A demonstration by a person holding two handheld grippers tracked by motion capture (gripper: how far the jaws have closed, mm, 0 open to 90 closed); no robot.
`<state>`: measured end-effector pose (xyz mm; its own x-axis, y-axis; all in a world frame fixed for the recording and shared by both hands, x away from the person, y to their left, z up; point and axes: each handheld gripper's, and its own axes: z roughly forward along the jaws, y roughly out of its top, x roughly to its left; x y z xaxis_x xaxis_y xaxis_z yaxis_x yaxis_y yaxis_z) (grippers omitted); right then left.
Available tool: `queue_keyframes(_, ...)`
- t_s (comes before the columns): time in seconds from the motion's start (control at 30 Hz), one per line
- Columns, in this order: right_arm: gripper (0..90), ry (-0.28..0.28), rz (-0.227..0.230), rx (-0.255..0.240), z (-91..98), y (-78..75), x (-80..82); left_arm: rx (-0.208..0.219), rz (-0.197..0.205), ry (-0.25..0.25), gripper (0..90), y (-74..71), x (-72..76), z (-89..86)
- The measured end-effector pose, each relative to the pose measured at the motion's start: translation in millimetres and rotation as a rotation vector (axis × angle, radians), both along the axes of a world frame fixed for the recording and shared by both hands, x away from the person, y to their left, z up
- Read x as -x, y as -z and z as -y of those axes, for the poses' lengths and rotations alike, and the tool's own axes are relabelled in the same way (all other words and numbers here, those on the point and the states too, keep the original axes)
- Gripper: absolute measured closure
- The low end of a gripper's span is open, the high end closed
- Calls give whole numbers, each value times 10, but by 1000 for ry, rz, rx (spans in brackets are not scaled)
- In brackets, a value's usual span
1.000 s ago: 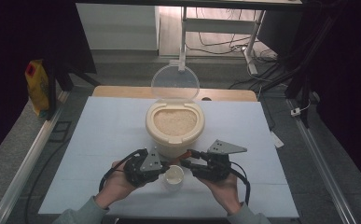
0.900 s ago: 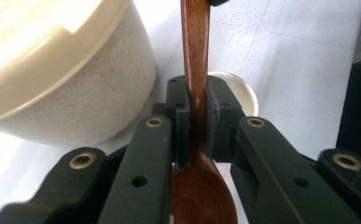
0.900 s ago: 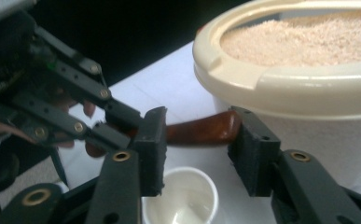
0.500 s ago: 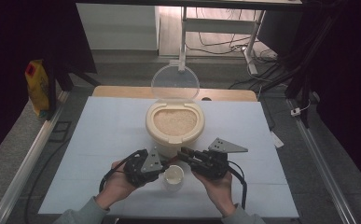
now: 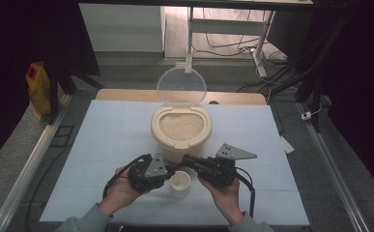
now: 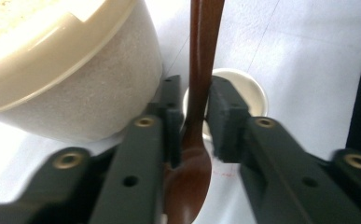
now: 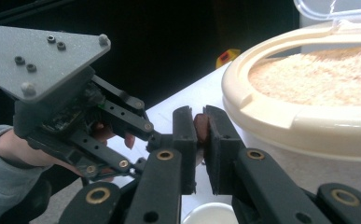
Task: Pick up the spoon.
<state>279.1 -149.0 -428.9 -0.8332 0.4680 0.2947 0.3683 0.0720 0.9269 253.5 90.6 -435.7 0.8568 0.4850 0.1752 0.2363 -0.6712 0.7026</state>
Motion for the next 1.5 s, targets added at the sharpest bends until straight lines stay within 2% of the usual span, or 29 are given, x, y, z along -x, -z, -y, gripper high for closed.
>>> queue_keyframes(0.03, 833, 0, 0, 0, 0, 0, 0, 0, 0, 0, 689, 0, 0, 0)
queue_keyframes(0.07, 833, 2, 5, -8, 19, -5, -5, 30, -9, 0, 641, -6, 0, -31)
queue_keyframes(0.13, 833, 5, 5, -17, 42, -13, -11, 43, -10, -6, 568, -7, 4, -52)
queue_keyframes(0.17, 833, 5, 5, -21, 50, -16, -14, 74, -12, -21, 529, -5, 10, -105)
queue_keyframes(0.2, 833, 5, 5, -28, 65, -20, -18, 74, -12, -21, 499, -5, 10, -105)
queue_keyframes(0.3, 833, 11, 5, -41, 97, -26, -28, 120, -25, -56, 432, 17, 19, -227)
queue_keyframes(0.43, 833, 17, 11, -52, 127, -42, -30, 180, -49, -112, 384, 79, 32, -433)
queue_keyframes(0.53, 833, 15, 14, -63, 153, -56, -37, 214, -49, -156, 356, 129, 62, -595)
queue_keyframes(0.57, 833, 17, 13, -67, 161, -61, -38, 226, -43, -186, 346, 163, 85, -687)
queue_keyframes(0.6, 833, 17, 13, -67, 161, -61, -38, 226, -43, -186, 334, 163, 85, -687)
queue_keyframes(0.63, 833, 17, 13, -72, 172, -70, -40, 237, -42, -207, 334, 190, 99, -750)
queue_keyframes(0.8, 834, 17, 22, -92, 228, -124, -47, 283, -87, -272, 301, 324, 122, -982)
queue_keyframes(0.93, 833, 9, 35, -103, 258, -172, -36, 297, -113, -305, 296, 428, 120, -1094)
queue_keyframes(1.13, 833, 13, 47, -127, 325, -244, -13, 288, -132, -330, 289, 554, 111, -1210)
queue_keyframes(1.3, 833, 15, 54, -165, 422, -323, 4, 257, -143, -343, 277, 634, 73, -1202)
queue_keyframes(1.5, 833, 27, 72, -207, 520, -425, 17, 246, -136, -336, 277, 642, 86, -1192)
